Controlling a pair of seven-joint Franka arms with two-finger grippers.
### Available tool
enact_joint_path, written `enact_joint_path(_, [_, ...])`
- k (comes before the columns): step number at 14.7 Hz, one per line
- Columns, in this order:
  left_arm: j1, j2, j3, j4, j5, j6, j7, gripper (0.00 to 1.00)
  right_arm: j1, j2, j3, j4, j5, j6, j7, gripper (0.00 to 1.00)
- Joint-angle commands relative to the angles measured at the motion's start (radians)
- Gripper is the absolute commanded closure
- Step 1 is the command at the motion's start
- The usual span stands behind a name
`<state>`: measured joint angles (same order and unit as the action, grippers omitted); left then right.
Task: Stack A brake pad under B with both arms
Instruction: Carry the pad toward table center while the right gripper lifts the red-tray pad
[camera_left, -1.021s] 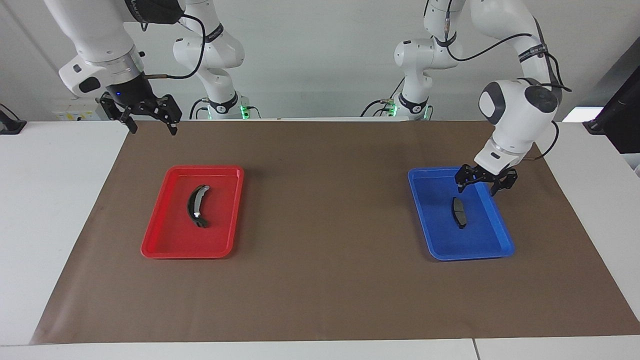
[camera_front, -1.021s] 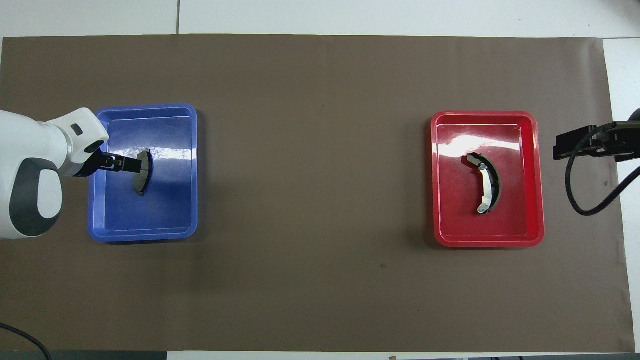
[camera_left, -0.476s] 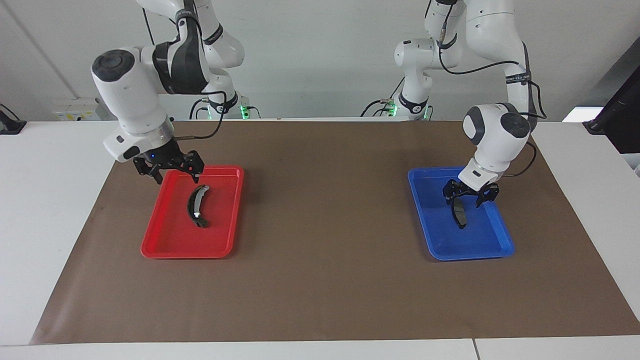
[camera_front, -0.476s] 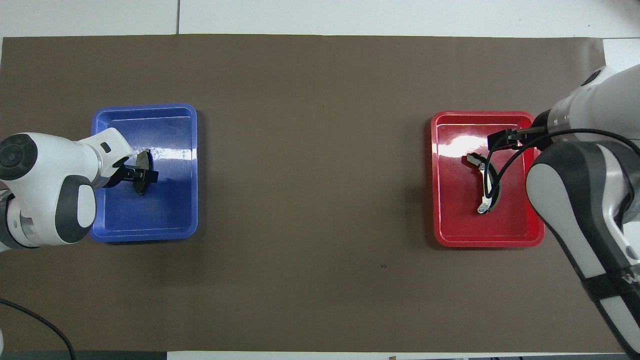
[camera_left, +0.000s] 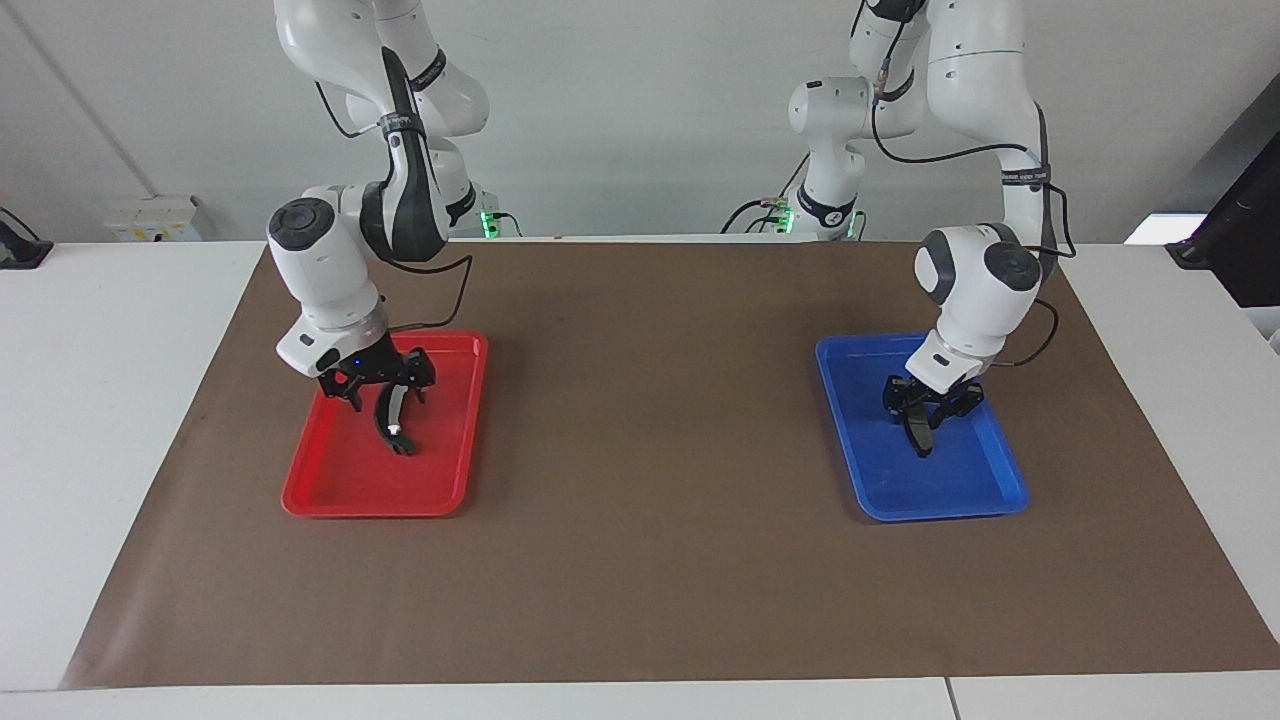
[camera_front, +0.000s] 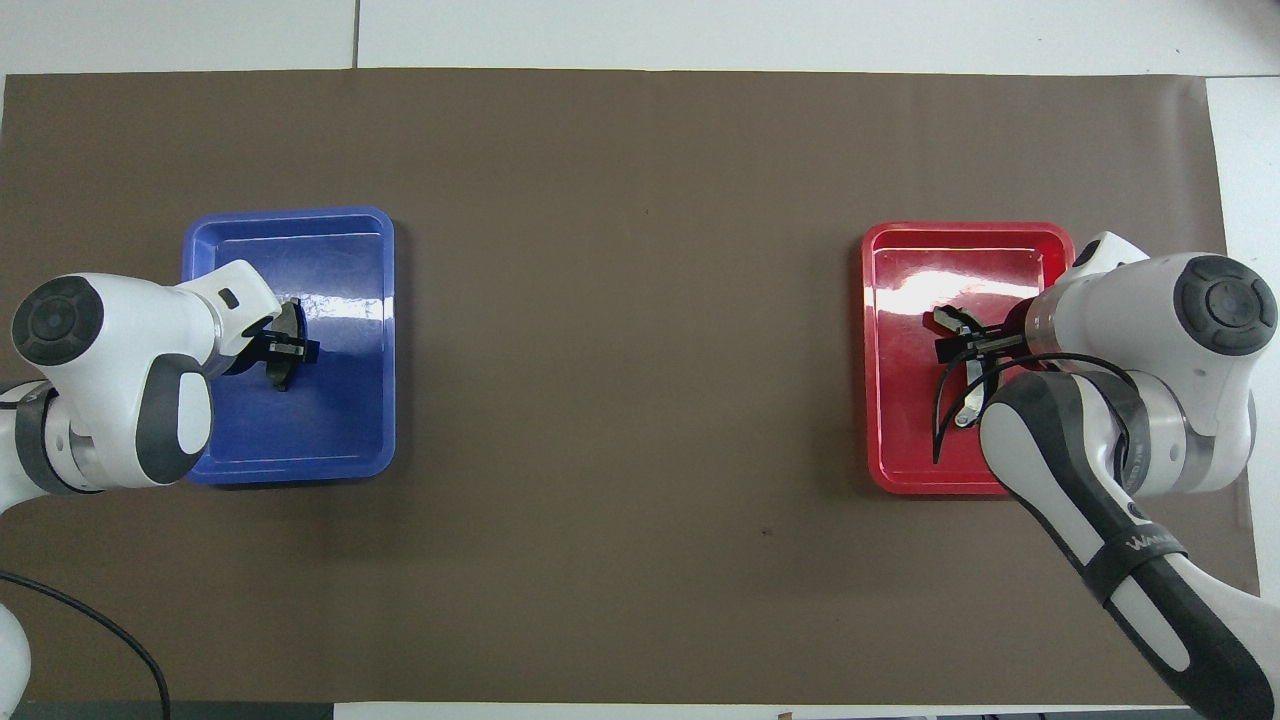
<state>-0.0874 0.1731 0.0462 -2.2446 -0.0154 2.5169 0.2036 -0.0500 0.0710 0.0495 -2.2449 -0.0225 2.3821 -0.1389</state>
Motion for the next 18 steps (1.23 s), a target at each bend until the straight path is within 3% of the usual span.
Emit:
enact_joint_path(1, [-0.005,-0.032,0.009,0.000,0.012,-0.045,-0.003,0.91,-0.024,0.015,0.006,-0.025,0.015,0.052,-0.042,0.00])
enact_joint_path(4, [-0.012,-0.085,0.000,0.077,0.012,-0.215,-0.015,0.93,-0.031,0.047,0.006,-0.065,0.015,0.112,-0.041,0.00])
enact_joint_path(6, [-0.083,-0.115,0.001,0.103,0.012,-0.279,-0.106,0.93,-0.027,0.049,0.007,-0.065,0.015,0.120,-0.037,0.00])
enact_joint_path(10, [-0.271,-0.109,0.000,0.122,0.012,-0.245,-0.372,0.97,-0.024,0.056,0.006,-0.070,0.015,0.118,-0.056,0.07])
enact_joint_path(12, [-0.380,-0.078,0.000,0.154,0.012,-0.231,-0.507,0.97,-0.022,0.056,0.006,-0.070,0.015,0.112,-0.062,0.26])
enact_joint_path(13, [-0.428,-0.046,0.000,0.172,0.012,-0.212,-0.570,0.97,-0.022,0.056,0.006,-0.070,0.015,0.109,-0.064,0.48])
enact_joint_path(14, [-0.467,-0.029,0.000,0.190,0.012,-0.189,-0.607,0.97,-0.021,0.056,0.006,-0.068,0.015,0.109,-0.062,0.87])
enact_joint_path(15, [-0.509,-0.014,0.000,0.195,0.012,-0.178,-0.630,0.97,-0.021,0.056,0.006,-0.065,0.015,0.108,-0.056,1.00])
enact_joint_path(18, [-0.624,0.101,0.003,0.284,0.011,-0.161,-0.745,0.97,-0.025,0.059,0.006,-0.050,0.015,0.103,-0.044,1.00])
